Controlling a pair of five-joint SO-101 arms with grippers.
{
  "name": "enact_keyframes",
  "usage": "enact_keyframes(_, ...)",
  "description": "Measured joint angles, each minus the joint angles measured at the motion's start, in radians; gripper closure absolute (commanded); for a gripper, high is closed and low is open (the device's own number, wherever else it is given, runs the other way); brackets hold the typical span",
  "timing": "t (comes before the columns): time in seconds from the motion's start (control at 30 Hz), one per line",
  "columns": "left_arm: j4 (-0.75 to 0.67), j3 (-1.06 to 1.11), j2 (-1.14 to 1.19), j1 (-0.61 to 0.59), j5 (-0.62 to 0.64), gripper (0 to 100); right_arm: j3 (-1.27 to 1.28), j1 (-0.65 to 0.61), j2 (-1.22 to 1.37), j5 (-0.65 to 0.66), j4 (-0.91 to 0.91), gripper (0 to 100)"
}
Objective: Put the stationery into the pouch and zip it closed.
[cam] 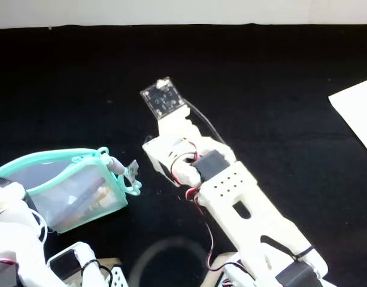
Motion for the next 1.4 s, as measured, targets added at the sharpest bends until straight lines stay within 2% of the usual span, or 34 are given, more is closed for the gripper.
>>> enact_keyframes(0.13, 0.0, 0.0, 0.002, 0.011, 0.0, 99, -0.118, -0.002, 0.0, 0.0, 0.175, 78.8)
enact_keyframes(0.27, 0.0, 0.0, 0.002, 0.058, 0.0, 99, -0.195, -0.095, -0.002, 0.0, 0.339, 78.7)
enact_keyframes(0.47, -0.063, 0.041, 0.006, 0.118, 0.005, 99, -0.203, -0.282, -0.002, 0.049, 0.457, 78.7)
enact_keyframes(0.6, -0.104, 0.071, 0.006, 0.126, 0.046, 99, -0.203, -0.31, -0.002, 0.103, 0.503, 78.7)
enact_keyframes(0.73, -0.107, 0.078, 0.006, 0.153, 0.054, 99, -0.161, -0.311, -0.002, 0.13, 0.48, 78.7)
enact_keyframes(0.97, -0.107, 0.078, 0.006, 0.199, 0.054, 99, 0.051, -0.27, -0.002, 0.123, 0.249, 78.7)
enact_keyframes(1.17, -0.107, 0.078, 0.006, 0.23, 0.054, 99, 0.127, -0.218, -0.002, 0.006, 0.071, 78.7)
enact_keyframes(1.4, -0.107, 0.081, 0.006, 0.23, 0.054, 99, 0.153, -0.216, -0.002, -0.123, 0.0, 78.9)
